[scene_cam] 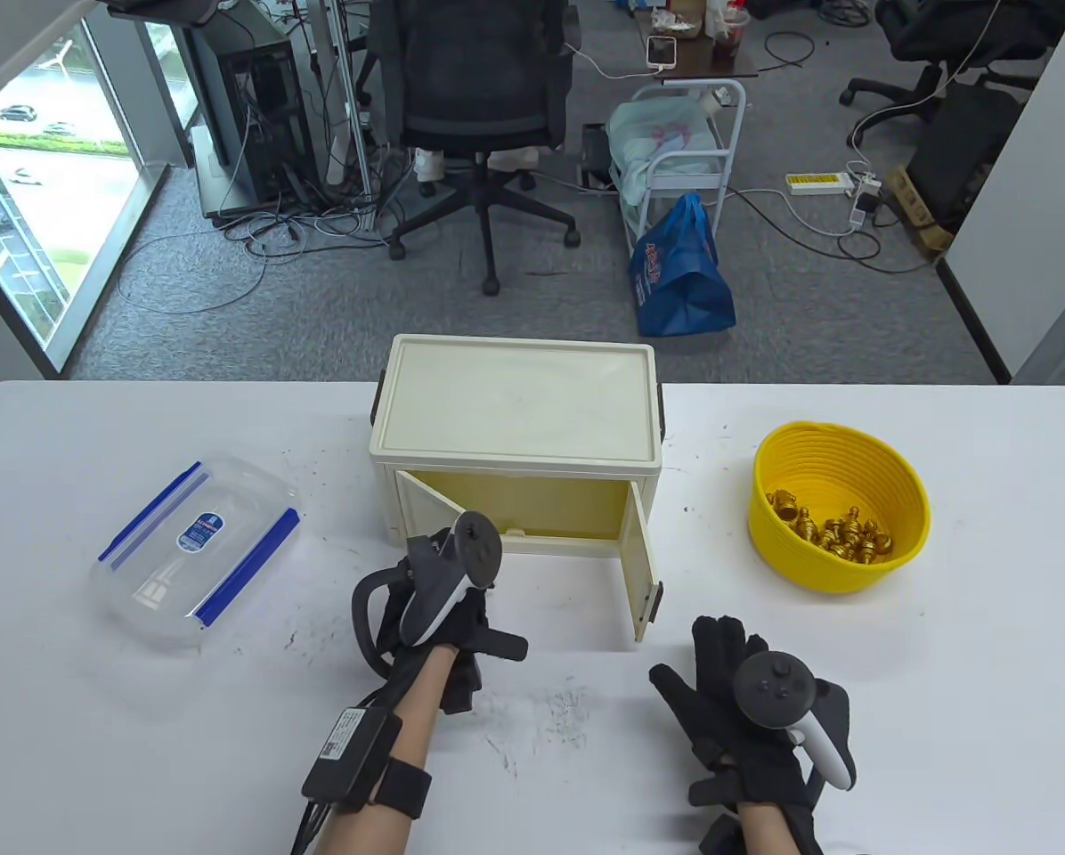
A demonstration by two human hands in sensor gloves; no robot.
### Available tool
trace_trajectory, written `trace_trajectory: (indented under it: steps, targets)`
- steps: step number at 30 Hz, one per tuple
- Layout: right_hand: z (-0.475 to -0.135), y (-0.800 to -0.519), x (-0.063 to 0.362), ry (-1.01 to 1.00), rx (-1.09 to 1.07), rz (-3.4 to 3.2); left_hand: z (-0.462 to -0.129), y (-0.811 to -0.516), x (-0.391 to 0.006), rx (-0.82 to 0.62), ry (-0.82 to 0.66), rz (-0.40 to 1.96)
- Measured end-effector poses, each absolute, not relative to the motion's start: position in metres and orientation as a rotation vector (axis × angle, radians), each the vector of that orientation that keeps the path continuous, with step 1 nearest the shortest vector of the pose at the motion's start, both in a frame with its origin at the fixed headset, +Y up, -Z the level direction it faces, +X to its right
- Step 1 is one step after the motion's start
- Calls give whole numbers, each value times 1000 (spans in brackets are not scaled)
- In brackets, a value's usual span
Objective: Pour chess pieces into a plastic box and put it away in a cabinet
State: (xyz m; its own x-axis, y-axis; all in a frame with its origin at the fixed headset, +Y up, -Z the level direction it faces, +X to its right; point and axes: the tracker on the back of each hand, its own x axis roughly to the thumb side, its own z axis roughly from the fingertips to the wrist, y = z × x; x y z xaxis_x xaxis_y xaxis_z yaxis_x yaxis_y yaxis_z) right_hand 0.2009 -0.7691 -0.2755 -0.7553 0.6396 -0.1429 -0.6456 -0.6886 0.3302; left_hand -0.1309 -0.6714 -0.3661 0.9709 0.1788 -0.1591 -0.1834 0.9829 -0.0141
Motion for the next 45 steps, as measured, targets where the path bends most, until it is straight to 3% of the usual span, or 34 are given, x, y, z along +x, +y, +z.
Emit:
trace_trajectory:
  steps: [10, 24, 38, 45]
  targets:
    - [-274, -769, 201, 464, -22, 2393, -341, -682, -197, 14, 106, 429]
    - [-274, -770, 201, 473, -32, 2394, -341, -716, -275, -57, 46, 864]
    - [-274, -769, 201, 473, -33, 2404, -340, -717, -292, -75, 64, 882]
    - [-273, -768, 201, 463, -21, 2406, -332, -699, -320, -29, 131, 878]
